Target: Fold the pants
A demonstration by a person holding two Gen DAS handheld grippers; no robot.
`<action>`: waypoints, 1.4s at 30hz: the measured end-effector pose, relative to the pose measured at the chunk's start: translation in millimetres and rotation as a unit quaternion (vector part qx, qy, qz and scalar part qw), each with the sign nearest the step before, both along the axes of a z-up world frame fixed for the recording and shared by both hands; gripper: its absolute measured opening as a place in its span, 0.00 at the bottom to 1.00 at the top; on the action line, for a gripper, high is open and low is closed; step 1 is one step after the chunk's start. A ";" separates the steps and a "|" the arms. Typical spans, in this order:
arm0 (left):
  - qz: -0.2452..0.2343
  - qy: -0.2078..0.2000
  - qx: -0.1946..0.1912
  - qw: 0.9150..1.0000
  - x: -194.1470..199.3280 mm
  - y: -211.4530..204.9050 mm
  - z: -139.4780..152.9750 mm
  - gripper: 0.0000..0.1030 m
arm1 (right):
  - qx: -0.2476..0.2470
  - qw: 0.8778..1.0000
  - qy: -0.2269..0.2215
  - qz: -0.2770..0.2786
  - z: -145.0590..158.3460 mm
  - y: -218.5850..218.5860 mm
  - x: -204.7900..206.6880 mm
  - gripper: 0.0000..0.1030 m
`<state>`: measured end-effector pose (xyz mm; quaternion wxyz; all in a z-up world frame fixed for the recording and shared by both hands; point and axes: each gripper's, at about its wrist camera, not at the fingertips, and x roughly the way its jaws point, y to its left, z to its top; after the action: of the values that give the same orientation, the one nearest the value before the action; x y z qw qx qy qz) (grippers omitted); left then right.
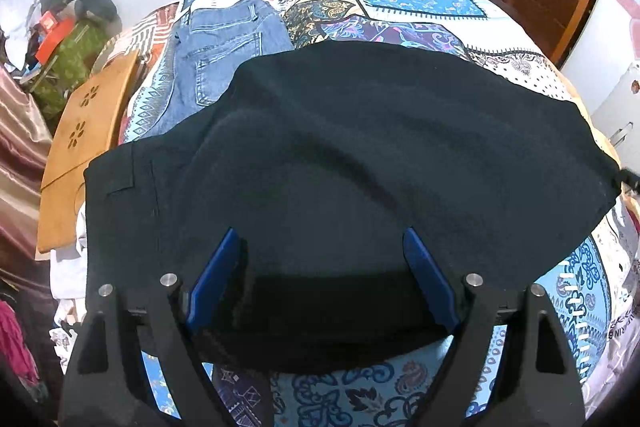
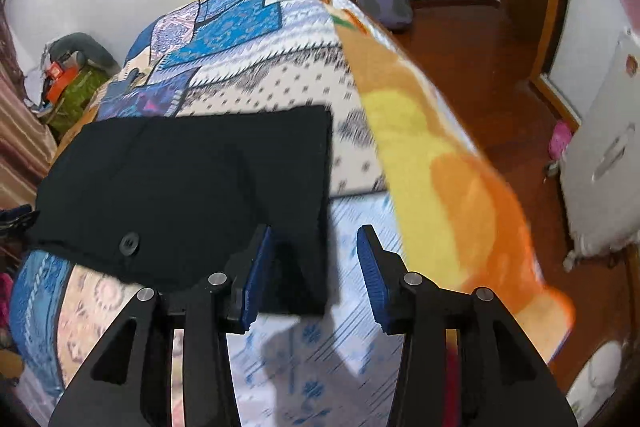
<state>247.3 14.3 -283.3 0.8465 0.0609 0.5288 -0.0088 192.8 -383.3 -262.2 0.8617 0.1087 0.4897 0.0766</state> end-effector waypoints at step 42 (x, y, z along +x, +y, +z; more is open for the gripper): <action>-0.092 -0.019 0.000 0.996 1.1 -50.3 -3.2 0.84 | 0.052 0.988 -0.024 0.140 14.2 154.2 19.7 0.28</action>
<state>248.4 -36.0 -286.5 0.8523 0.1093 0.5044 -0.0852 212.5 -229.1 -248.0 0.8473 0.0822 0.4742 0.2247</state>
